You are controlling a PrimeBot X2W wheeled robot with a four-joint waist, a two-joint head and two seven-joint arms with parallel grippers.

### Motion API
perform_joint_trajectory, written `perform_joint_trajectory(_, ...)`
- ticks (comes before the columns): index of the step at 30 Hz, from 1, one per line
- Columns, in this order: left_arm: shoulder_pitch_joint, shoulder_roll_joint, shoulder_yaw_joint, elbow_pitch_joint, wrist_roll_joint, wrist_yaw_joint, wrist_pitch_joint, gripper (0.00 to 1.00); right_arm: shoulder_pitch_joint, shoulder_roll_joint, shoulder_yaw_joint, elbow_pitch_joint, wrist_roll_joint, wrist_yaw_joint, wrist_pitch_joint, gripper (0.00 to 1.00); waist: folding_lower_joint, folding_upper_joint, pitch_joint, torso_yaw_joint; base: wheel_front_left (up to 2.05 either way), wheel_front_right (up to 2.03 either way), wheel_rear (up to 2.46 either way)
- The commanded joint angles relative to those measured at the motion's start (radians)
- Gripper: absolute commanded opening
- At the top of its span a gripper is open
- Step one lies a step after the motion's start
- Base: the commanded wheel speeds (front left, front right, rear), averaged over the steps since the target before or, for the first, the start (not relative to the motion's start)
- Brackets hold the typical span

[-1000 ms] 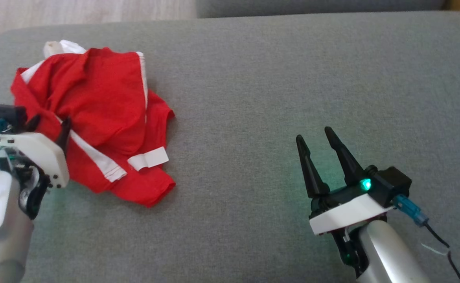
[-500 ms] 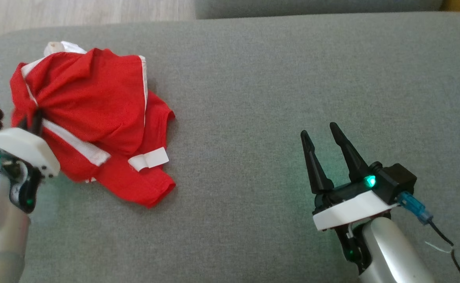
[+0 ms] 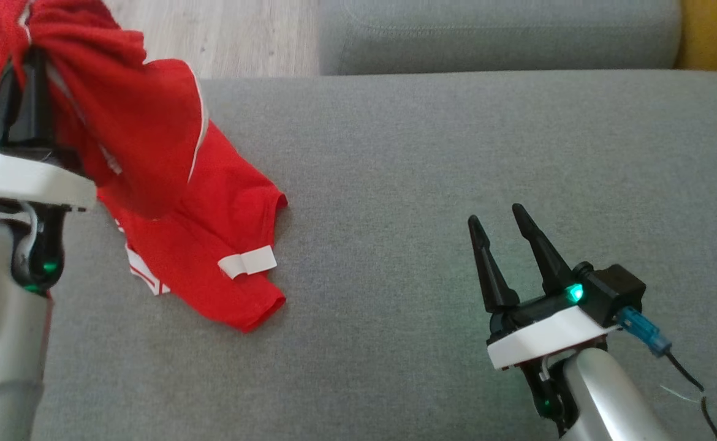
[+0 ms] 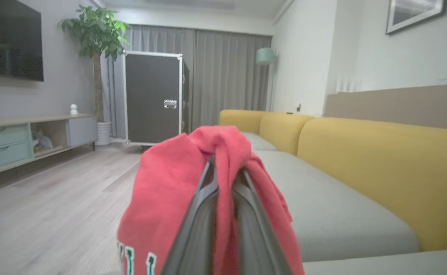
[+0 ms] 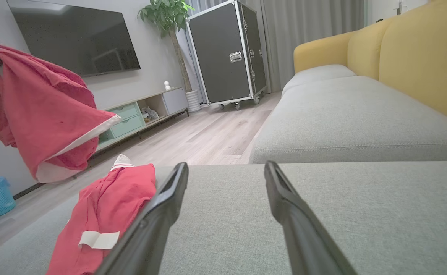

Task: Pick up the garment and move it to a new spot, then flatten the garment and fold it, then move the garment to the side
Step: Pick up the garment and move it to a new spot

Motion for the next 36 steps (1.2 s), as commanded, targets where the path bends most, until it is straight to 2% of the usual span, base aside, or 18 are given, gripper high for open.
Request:
perform_joint_trajectory(1,-0.018,0.035,0.035,-0.070,-0.012,0.003,0.004,0.00,-0.009,-0.002,0.024,-0.030,0.007,-0.001,-0.011,1.00,0.0002,-0.0001,-0.008,-0.008,0.00,0.00,0.00)
perform_joint_trajectory(7,0.039,0.014,-0.002,-0.262,-0.026,0.033,0.092,0.00,-0.014,-0.002,0.020,-0.040,0.016,-0.001,-0.011,1.00,0.0002,-0.0001,-0.012,-0.056,0.00,0.00,0.00)
perform_joint_trajectory(13,0.067,-0.030,-0.096,-0.379,-0.014,0.050,0.183,0.00,-0.035,-0.002,-0.009,-0.061,0.022,-0.001,-0.011,1.00,0.0002,-0.0001,0.015,-0.149,0.00,0.00,0.00)
perform_joint_trajectory(20,0.022,-0.078,-0.188,-0.380,0.030,0.059,0.227,0.00,-0.085,-0.002,-0.051,-0.110,0.057,-0.001,-0.011,1.00,0.0002,-0.0001,0.089,-0.313,0.00,0.00,0.00)
perform_joint_trajectory(25,-0.047,-0.076,-0.220,-0.317,0.063,0.048,0.239,0.00,-0.108,-0.002,-0.053,-0.152,0.097,-0.001,-0.011,1.00,0.0002,-0.0001,0.143,-0.421,0.00,0.00,0.00)
perform_joint_trajectory(26,-0.064,-0.076,-0.225,-0.301,0.074,0.047,0.234,0.30,-0.108,-0.002,-0.052,-0.159,0.104,-0.001,-0.011,1.00,0.0002,-0.0001,0.151,-0.434,0.00,0.00,0.00)
perform_joint_trajectory(27,-0.064,-0.076,-0.225,-0.301,0.074,0.047,0.234,0.30,-0.108,-0.002,-0.052,-0.159,0.104,-0.001,-0.011,1.00,0.0002,-0.0001,0.151,-0.434,0.00,0.00,0.00)
perform_joint_trajectory(28,-0.080,-0.081,-0.225,-0.284,0.078,0.048,0.225,0.94,-0.108,-0.002,-0.051,-0.165,0.111,-0.001,-0.011,1.00,0.0002,-0.0001,0.157,-0.446,0.00,0.00,0.00)
perform_joint_trajectory(29,-0.095,-0.088,-0.222,-0.265,0.079,0.051,0.214,1.00,-0.106,-0.002,-0.051,-0.169,0.117,-0.001,-0.011,1.00,0.0002,-0.0001,0.160,-0.454,0.00,0.00,0.00)
perform_joint_trajectory(32,-0.132,-0.097,-0.213,-0.208,0.097,0.058,0.163,1.00,-0.098,-0.002,-0.055,-0.176,0.123,-0.001,-0.011,1.00,0.0002,-0.0001,0.162,-0.456,0.00,0.00,0.00)
perform_joint_trajectory(36,-0.141,-0.097,-0.205,-0.165,0.109,0.056,0.087,1.00,-0.089,-0.002,-0.065,-0.178,0.110,-0.001,-0.011,1.00,0.0002,-0.0001,0.149,-0.411,0.00,0.00,0.00)
